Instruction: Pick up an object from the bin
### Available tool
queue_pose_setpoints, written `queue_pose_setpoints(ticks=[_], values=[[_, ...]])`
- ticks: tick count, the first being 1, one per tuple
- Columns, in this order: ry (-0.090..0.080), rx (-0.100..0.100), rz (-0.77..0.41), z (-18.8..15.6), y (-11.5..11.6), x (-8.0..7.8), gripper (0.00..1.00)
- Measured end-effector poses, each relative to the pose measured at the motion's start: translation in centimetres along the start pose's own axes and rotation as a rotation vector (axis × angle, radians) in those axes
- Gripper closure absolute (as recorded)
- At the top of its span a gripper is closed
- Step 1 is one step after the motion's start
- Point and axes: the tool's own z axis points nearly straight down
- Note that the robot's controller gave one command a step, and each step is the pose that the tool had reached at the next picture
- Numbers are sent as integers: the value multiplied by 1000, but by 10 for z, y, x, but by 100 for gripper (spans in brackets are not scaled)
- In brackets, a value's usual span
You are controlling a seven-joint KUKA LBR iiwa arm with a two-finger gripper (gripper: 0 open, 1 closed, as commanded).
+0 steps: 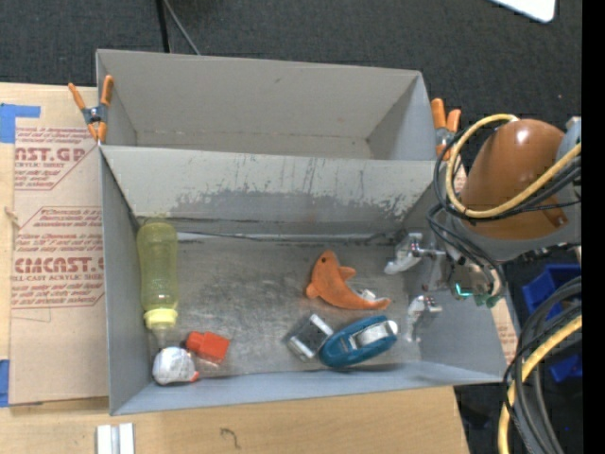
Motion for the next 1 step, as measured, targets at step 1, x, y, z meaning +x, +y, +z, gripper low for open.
queue_pose_setpoints(ticks=[1], values=[[-8,1,-1,-4,0,-2,0]])
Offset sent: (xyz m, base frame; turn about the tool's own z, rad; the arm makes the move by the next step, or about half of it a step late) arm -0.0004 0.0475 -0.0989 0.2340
